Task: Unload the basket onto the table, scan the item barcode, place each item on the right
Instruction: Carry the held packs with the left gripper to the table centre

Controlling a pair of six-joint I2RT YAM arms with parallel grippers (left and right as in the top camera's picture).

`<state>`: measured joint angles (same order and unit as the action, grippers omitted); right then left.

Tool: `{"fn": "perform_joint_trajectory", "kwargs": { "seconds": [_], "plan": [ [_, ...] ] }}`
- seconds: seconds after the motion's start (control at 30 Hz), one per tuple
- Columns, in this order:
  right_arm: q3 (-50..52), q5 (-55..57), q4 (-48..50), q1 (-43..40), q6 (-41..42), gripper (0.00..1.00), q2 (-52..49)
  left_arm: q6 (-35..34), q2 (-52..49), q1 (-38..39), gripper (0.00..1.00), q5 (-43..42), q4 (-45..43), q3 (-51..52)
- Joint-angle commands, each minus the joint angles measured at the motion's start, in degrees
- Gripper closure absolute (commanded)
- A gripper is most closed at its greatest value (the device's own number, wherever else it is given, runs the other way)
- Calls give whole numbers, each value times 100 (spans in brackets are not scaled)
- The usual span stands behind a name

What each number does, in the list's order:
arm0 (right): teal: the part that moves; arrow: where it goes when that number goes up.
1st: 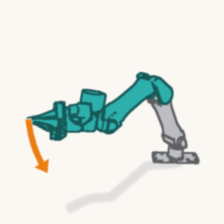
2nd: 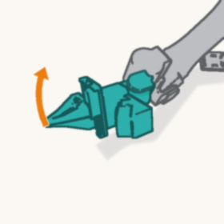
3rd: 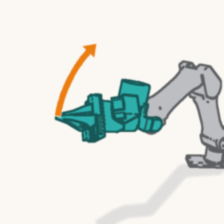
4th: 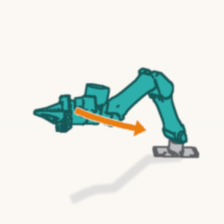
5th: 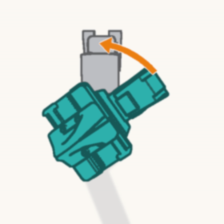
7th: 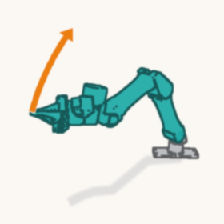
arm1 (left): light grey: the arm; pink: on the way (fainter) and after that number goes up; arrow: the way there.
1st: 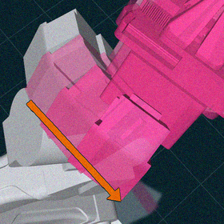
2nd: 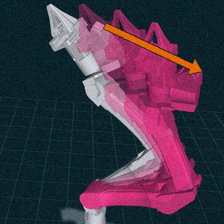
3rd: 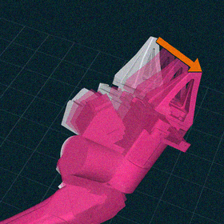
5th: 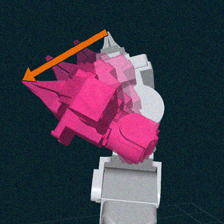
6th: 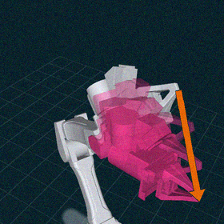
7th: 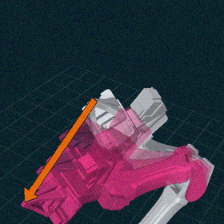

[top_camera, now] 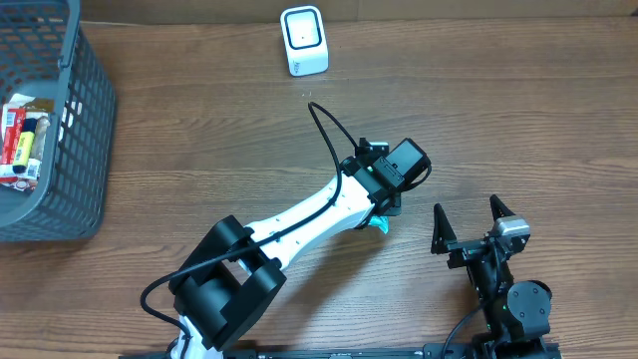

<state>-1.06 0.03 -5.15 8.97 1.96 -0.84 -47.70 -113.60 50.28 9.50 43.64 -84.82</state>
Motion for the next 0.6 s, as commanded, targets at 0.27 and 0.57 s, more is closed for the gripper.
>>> {"fn": "perform_joint_trajectory", "kwargs": {
  "seconds": [0.27, 0.57],
  "plan": [
    [61, 33, 35, -37, 46, 0, 68, 96, 46, 0, 16, -166, -57, -74],
    [61, 33, 35, -37, 46, 0, 68, 750, 214, -11, 0, 66, 411, -647]
  ]
}}
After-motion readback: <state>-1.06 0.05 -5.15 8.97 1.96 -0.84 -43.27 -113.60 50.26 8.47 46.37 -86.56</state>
